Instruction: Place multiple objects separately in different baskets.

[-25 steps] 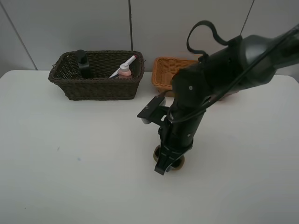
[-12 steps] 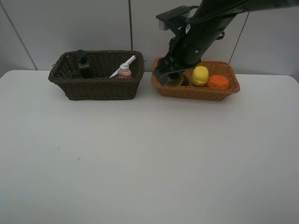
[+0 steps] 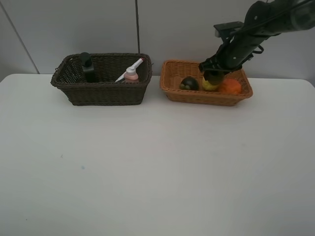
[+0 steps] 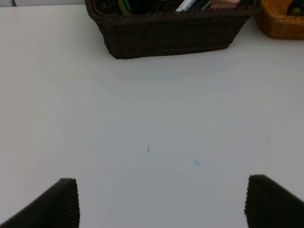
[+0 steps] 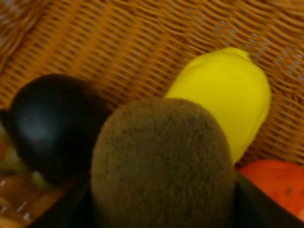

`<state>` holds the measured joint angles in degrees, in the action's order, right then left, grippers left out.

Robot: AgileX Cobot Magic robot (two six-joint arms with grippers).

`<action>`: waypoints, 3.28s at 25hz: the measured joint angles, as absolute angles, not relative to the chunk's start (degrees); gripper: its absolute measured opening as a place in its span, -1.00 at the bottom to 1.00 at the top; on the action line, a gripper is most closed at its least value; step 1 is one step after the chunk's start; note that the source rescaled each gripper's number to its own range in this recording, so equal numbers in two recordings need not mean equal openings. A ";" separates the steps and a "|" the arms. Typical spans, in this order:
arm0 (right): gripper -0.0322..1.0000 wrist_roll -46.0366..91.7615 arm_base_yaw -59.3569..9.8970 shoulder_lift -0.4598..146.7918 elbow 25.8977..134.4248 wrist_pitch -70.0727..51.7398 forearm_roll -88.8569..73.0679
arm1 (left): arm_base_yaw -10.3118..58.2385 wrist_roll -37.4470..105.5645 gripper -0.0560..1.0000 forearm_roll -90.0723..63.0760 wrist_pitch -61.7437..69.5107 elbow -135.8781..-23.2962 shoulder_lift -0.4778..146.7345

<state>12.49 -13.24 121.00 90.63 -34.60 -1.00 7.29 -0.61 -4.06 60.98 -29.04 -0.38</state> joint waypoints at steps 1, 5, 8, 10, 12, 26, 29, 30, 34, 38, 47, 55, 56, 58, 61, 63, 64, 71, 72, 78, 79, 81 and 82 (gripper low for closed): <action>-0.90 11.64 -13.12 121.03 90.63 -33.90 -1.69 | 7.29 -0.61 0.82 -4.06 60.98 -29.04 -0.38; 0.52 8.85 -13.10 121.03 91.02 -31.62 -2.36 | 7.29 -0.61 0.82 -4.06 60.98 -29.04 -0.38; 0.86 8.20 -13.10 121.03 91.02 -31.76 -2.46 | 7.29 -0.61 0.82 -4.06 60.98 -29.04 -0.38; 0.92 8.08 -13.10 120.89 91.02 -33.07 -2.77 | 7.29 -0.61 0.82 -4.06 60.98 -29.04 -0.38; 0.92 7.31 -12.95 120.27 91.02 -33.55 -2.96 | 7.29 -0.61 0.82 -4.06 60.98 -29.04 -0.38; 0.92 0.53 7.79 110.56 86.96 -35.95 -4.10 | 7.29 -0.61 0.82 -4.06 60.98 -29.04 -0.38; 0.92 0.65 8.48 107.21 82.54 -35.17 -4.05 | 7.29 -0.61 0.82 -4.06 60.98 -29.04 -0.38; 0.92 0.69 8.49 105.47 79.64 -34.50 -3.98 | 7.29 -0.61 0.82 -4.06 60.98 -29.04 -0.38; 0.92 0.69 8.49 95.42 68.14 -31.53 -3.38 | 7.29 -0.61 0.82 -4.06 60.98 -29.04 -0.38; 0.92 0.64 7.05 77.57 55.17 -33.57 -3.19 | 7.29 -0.61 0.82 -4.06 60.98 -29.04 -0.38; 0.92 0.00 4.17 36.85 35.40 -48.64 -3.67 | 7.29 -0.61 0.82 -4.06 60.98 -29.04 -0.38; 0.92 -1.04 4.15 5.39 32.93 -62.92 -3.98 | 7.29 -0.61 0.82 -4.06 60.98 -29.04 -0.38; 0.92 -1.04 4.15 2.96 32.93 -64.29 -3.98 | 7.29 -0.61 0.82 -4.06 60.98 -29.04 -0.38; 0.92 -1.09 4.15 0.29 32.93 -66.59 -3.93 | 7.29 -0.61 0.82 -4.06 60.98 -29.04 -0.38; 0.92 -1.09 4.15 -0.18 32.53 -68.52 -3.92 | 7.29 -0.61 0.82 -4.06 60.98 -29.04 -0.38; 0.92 -1.21 4.15 -0.18 32.46 -68.52 -3.92 | 7.29 -0.61 0.82 -4.06 60.98 -29.04 -0.38; 0.92 -1.21 4.15 -0.18 32.42 -68.16 -3.92 | 7.29 -0.61 0.82 -4.06 60.98 -29.04 -0.38; 0.92 -1.21 4.15 -0.18 30.03 -61.97 -3.37 | 7.29 -0.61 0.82 -4.06 60.98 -29.04 -0.38; 0.92 -1.21 4.15 -0.18 29.90 -61.85 -3.37 | 7.29 -0.61 0.82 -4.06 60.98 -29.04 -0.38; 0.92 -1.25 4.15 -0.18 29.76 -61.53 -3.20 | 7.29 -0.61 0.82 -4.06 60.98 -29.04 -0.38; 0.92 -1.25 4.15 -0.18 29.76 -61.53 -3.20 | 7.29 -0.61 0.82 -4.06 60.98 -29.04 -0.38; 0.92 -1.25 4.15 -0.18 29.76 -61.53 -3.20 | 7.29 -0.61 0.82 -4.06 60.98 -29.04 -0.38; 0.92 -1.25 4.15 -0.18 29.76 -61.48 -3.20 | 7.29 -0.61 0.82 -4.06 60.98 -29.04 -0.38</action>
